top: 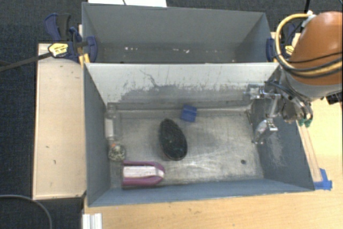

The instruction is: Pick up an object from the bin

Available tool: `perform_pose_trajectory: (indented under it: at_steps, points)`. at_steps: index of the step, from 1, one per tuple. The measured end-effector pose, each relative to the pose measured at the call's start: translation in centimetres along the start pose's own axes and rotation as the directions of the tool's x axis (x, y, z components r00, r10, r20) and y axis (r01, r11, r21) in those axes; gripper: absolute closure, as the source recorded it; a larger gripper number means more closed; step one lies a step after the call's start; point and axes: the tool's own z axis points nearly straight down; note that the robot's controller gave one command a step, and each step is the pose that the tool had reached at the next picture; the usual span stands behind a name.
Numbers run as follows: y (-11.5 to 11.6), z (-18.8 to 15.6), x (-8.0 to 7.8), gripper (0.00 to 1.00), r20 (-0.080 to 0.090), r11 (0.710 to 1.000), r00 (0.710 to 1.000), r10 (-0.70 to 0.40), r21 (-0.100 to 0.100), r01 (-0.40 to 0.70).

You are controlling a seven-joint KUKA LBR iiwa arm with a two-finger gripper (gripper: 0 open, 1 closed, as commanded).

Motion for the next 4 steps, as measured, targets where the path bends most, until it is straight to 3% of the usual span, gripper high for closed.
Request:
perform_pose_trajectory:
  at_steps: [1, 2, 3, 4]
  points:
    - [9.8, 4.0, -5.3, 0.0, 0.0, 0.998, 0.998, 0.063, -0.006, -0.063]
    - [11.4, 16.9, -5.9, 0.0, -0.008, 0.994, 0.994, 0.11, -0.001, -0.11]
    - [11.4, 16.5, -6.1, 1.0, -0.001, 0.994, 0.994, 0.109, -0.001, -0.109]
    - [6.3, 1.3, -3.1, 1.0, 0.006, 0.972, 0.972, -0.233, 0.001, 0.233]
